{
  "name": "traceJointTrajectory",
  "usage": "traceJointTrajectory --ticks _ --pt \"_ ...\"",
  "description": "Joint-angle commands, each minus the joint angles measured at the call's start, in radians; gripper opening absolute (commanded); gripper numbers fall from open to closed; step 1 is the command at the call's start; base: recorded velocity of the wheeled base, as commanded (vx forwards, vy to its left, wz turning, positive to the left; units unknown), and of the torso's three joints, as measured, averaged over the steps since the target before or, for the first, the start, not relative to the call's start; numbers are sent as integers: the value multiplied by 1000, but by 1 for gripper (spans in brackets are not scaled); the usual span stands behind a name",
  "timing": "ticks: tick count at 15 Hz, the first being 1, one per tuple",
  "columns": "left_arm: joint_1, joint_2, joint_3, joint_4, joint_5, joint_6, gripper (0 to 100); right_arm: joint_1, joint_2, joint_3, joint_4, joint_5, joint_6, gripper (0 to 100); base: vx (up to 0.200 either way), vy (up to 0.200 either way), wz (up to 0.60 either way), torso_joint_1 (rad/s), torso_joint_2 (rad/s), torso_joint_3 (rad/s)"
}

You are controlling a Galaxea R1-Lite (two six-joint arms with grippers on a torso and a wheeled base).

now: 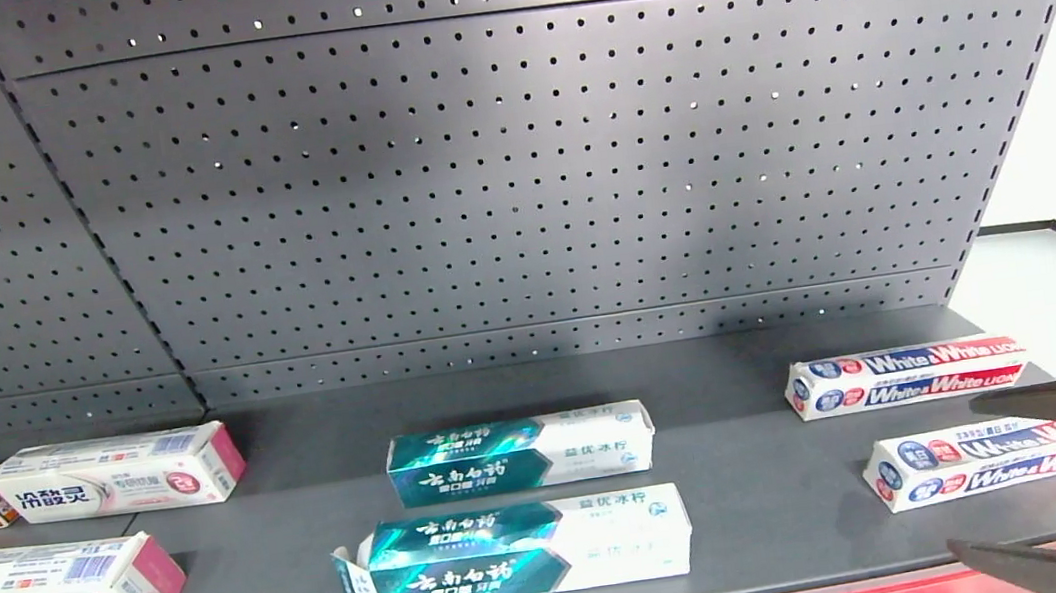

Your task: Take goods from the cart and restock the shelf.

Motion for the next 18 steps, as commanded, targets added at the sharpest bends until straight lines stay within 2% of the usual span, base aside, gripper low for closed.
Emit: traceJointTrajectory --ticks 1,5,6,7,9,10,14,16,18 --pt "1 1 0 0 0 -1 100 -89 -143 39 -3 -11 70 100 0 0 0 0 0 0" --pt "1 1 3 -5 0 1 100 -103 -240 79 4 -14 109 100 0 0 0 0 0 0" --pt "2 -1 -29 -23 -6 7 100 -106 -266 102 4 -14 109 100 0 0 0 0 0 0" --pt "-7 28 -157 12 -69 16 100 -130 -289 109 8 -12 112 100 0 0 0 0 0 0" --pt "-24 110 -255 90 -104 21 100 -144 -297 108 14 -12 127 100 0 0 0 0 0 0" --pt "-53 171 -309 106 -107 31 100 -143 -300 106 16 -14 129 100 0 0 0 0 0 0" --pt "-67 146 -266 113 -104 44 100 -146 -346 114 14 -64 136 100 0 0 0 0 0 0" --pt "-65 102 -246 158 -101 47 100 -167 -389 132 16 -77 179 100 0 0 0 0 0 0" --pt "-64 87 -244 193 -73 58 100 -183 -404 132 45 -84 182 100 0 0 0 0 0 0"
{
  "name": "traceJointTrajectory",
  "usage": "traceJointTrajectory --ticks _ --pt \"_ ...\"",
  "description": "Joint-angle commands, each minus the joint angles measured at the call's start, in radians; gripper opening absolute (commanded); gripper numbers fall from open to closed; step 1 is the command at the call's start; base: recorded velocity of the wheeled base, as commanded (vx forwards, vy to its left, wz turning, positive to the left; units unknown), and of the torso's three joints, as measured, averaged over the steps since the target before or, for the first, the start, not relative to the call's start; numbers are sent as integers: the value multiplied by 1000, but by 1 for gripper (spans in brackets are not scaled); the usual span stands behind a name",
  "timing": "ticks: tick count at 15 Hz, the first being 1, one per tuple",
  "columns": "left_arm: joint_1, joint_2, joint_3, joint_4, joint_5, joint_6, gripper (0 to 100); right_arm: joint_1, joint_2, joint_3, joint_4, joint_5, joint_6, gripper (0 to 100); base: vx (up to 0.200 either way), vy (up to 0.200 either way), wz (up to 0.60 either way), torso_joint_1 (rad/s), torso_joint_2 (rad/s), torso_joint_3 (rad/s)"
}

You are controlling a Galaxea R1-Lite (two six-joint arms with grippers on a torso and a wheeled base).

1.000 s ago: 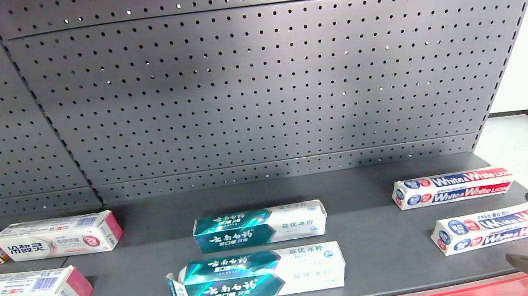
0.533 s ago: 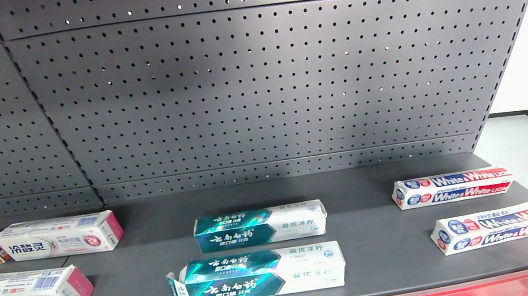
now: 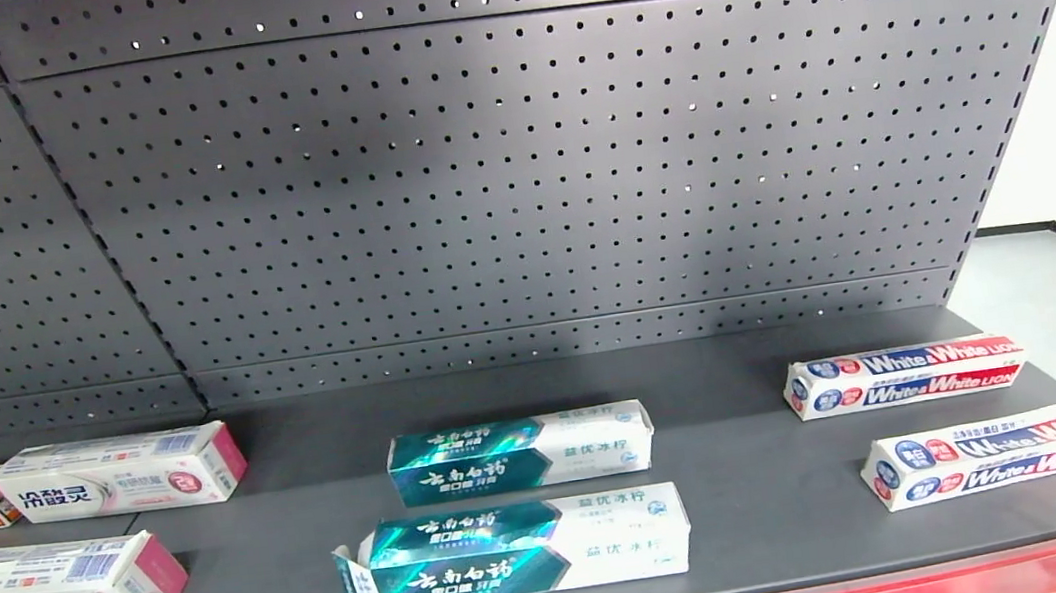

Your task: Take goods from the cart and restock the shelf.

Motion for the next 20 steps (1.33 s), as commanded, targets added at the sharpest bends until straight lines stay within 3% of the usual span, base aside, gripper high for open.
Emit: traceJointTrajectory --ticks 1,3,7,9,11,15,20 --pt "2 -21 7 5 16 6 100 -10 -28 -2 26 -4 0 100 0 0 0 0 0 0" --pt "2 -22 33 27 77 6 100 16 0 -10 72 -8 -29 100 0 0 0 0 0 0" --pt "4 -22 145 -3 80 13 100 149 164 -14 61 -15 -124 100 0 0 0 0 0 0" --pt "2 -22 210 -145 82 3 100 237 319 -5 -37 -18 -130 100 0 0 0 0 0 0" --pt "2 -22 216 -164 83 -2 100 290 440 -7 -135 -57 -129 100 0 0 0 0 0 0" --pt "2 -22 217 -167 83 -4 100 408 597 -74 -145 -81 -127 100 0 0 0 0 0 0" --pt "10 -22 217 -168 83 -4 100 456 679 -119 -146 -141 -129 100 0 0 0 0 0 0"
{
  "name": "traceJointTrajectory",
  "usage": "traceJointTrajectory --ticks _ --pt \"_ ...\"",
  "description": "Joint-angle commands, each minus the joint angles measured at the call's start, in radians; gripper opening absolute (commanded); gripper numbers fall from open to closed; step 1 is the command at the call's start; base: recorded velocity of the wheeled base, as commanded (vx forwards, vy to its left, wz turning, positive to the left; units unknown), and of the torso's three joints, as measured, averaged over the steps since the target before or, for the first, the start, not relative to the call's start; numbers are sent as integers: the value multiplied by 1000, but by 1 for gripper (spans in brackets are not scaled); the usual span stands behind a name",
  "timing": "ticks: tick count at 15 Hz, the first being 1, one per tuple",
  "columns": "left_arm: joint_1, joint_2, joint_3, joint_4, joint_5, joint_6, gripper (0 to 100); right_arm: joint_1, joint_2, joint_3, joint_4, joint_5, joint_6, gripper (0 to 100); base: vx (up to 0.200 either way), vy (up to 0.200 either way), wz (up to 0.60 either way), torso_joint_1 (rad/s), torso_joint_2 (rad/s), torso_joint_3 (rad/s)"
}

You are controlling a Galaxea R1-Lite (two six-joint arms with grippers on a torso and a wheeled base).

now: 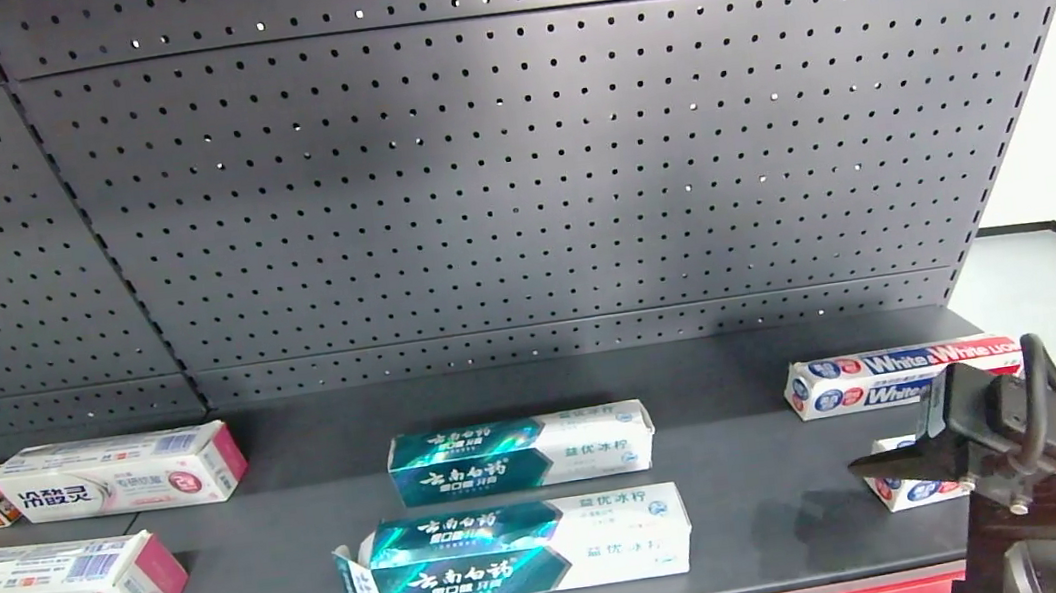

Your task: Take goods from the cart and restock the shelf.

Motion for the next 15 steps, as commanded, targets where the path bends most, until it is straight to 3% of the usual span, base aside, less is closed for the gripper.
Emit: traceJointTrajectory --ticks 1,3,7,9,12,15 --pt "2 2 0 0 0 0 100 4 1 9 0 -2 3 100 0 0 0 0 0 0" --pt "2 2 0 0 0 -2 100 -39 -133 78 2 -4 13 100 0 0 0 0 0 0" --pt "1 2 0 0 6 -12 100 -327 -587 244 25 -13 98 100 0 0 0 0 0 0" --pt "1 2 0 1 6 -12 100 -433 -699 268 82 -8 104 100 0 0 0 0 0 0" --pt "2 1 0 0 6 -12 100 -476 -801 310 92 -42 137 100 0 0 0 0 0 0" --pt "2 1 0 0 8 -11 100 -634 -916 365 89 -125 168 100 0 0 0 0 0 0"
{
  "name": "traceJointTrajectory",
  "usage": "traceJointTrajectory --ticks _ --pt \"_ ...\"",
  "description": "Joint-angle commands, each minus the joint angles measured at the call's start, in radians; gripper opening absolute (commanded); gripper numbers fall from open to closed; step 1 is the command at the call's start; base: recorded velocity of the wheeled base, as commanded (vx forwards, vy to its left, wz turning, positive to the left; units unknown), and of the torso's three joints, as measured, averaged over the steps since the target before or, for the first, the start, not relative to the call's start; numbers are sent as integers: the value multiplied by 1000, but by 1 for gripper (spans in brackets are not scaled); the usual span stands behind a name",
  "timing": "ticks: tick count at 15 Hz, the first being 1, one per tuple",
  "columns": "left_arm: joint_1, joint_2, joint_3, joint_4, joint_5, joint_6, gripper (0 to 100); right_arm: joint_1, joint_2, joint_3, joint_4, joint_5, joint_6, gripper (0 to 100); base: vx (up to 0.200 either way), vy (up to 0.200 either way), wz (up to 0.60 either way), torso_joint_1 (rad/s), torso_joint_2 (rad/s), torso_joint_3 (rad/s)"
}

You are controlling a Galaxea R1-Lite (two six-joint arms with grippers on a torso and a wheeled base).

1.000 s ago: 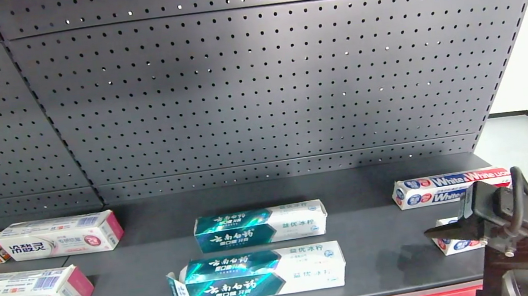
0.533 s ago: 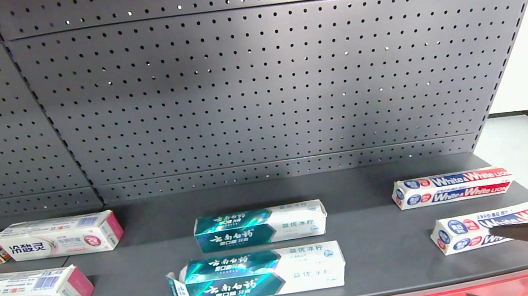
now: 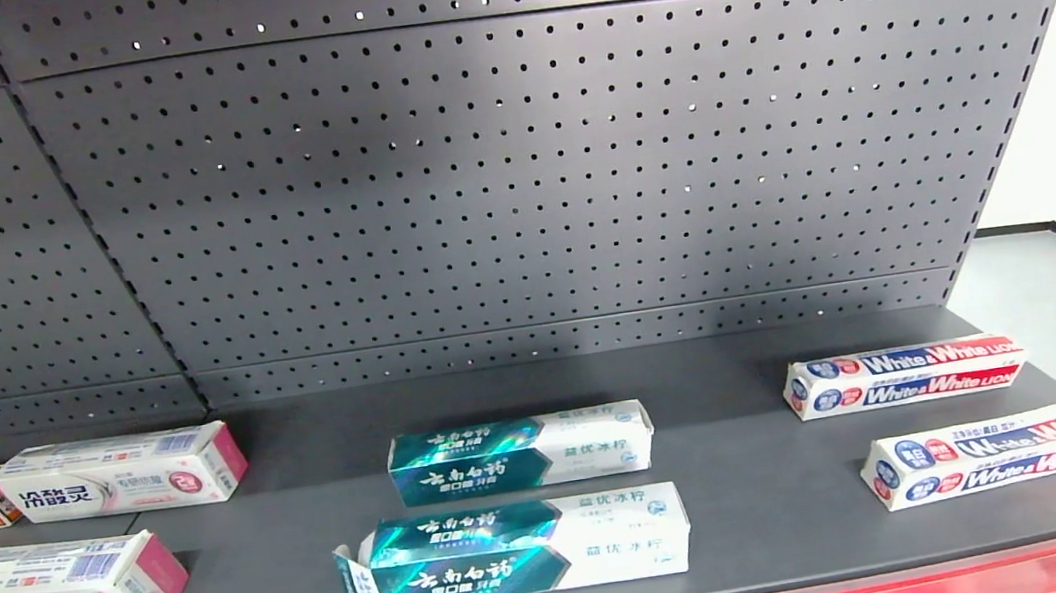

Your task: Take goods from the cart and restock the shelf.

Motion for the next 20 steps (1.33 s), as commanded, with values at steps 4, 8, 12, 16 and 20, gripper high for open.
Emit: traceJointTrajectory --ticks 4,8,12,16,20 --pt "0 2 0 0 -4 2 100 -124 -396 177 17 -11 100 100 0 0 0 0 0 0" --pt "0 2 0 0 -6 8 100 -159 -459 231 27 75 111 100 0 0 0 0 0 0" --pt "0 2 0 0 -11 10 100 -159 -459 234 19 71 120 100 0 0 0 0 0 0" --pt "0 0 0 1 -15 10 100 -159 -459 234 19 78 111 100 -50 0 0 -2 -1 1" --pt "0 2 0 0 -20 5 100 -159 -459 234 19 81 111 100 0 0 0 0 0 0"
